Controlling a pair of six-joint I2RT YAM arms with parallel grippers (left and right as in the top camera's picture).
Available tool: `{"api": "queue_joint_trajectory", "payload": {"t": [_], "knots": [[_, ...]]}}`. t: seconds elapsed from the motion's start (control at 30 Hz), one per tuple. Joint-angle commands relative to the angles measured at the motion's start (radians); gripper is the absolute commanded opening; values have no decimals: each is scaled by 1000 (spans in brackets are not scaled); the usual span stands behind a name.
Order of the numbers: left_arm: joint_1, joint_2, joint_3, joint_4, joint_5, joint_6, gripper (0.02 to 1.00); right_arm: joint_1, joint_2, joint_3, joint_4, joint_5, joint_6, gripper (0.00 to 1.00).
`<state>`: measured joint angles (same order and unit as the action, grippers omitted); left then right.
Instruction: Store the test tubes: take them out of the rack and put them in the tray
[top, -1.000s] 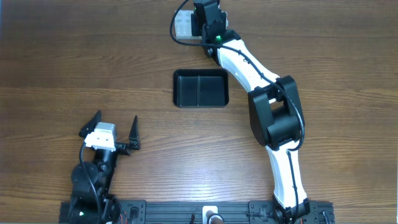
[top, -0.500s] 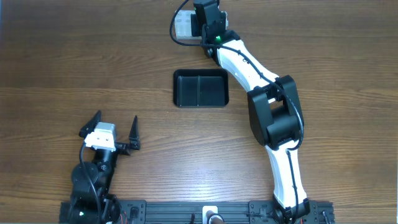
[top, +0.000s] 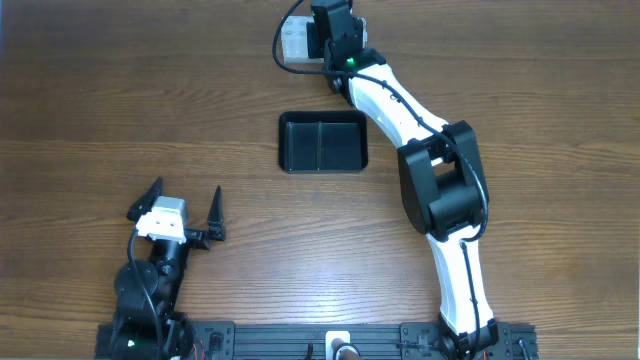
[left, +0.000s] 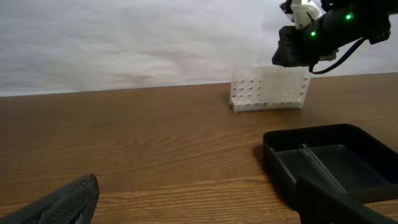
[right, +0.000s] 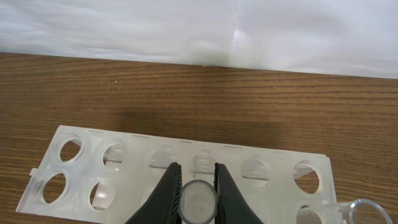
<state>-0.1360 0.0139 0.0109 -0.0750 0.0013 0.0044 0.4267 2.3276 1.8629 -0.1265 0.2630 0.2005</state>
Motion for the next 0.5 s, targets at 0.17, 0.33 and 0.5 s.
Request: {"api": "queue_joint_trajectory", "payload": {"t": [0.17, 0.33, 0.5], "knots": [[5, -9, -5, -1, 14, 11, 1000, 7, -63, 48, 3, 27, -43, 73], [5, -9, -5, -1, 14, 10, 1000, 7, -141, 57, 6, 42, -61, 75], [5, -9, -5, -1, 14, 11, 1000, 7, -250, 57, 3, 65, -87, 80]]}}
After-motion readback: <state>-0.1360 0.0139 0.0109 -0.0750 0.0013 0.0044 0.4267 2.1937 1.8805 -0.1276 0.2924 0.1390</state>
